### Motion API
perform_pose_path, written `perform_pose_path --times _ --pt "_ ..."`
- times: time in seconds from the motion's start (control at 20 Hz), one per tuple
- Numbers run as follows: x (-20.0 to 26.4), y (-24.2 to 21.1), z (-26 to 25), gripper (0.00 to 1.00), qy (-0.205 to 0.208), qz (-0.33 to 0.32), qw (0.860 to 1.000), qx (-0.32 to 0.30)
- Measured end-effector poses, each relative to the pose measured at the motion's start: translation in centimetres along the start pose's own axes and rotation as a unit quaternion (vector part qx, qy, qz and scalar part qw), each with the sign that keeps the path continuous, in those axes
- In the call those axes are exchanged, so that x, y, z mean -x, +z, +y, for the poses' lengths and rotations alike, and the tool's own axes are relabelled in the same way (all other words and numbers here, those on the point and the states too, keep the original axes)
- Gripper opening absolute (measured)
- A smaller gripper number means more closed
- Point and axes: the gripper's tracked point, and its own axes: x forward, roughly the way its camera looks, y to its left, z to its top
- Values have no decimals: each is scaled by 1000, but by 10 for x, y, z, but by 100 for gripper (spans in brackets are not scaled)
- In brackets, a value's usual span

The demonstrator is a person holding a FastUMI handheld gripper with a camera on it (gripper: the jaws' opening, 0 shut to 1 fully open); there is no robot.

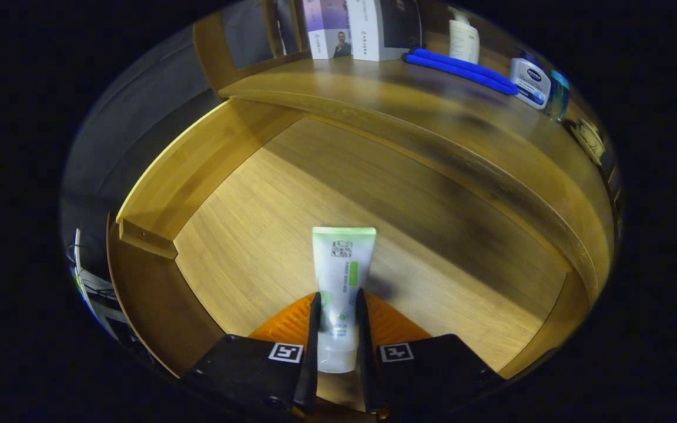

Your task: Pull open the drawer, take out the items inside it, and place them on the countertop above the cabinet.

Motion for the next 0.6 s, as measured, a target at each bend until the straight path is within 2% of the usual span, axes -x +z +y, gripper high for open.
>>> perform_pose_path --times 0.1,0.2,0.35,0.6 --pt "1 2 -5 15 -26 -10 999 25" --pt "8 4 -6 14 -33 -17 998 43" --pt "22 14 -1 14 -18 -48 998 36" --pt "46 28 3 14 -21 -85 995 42"
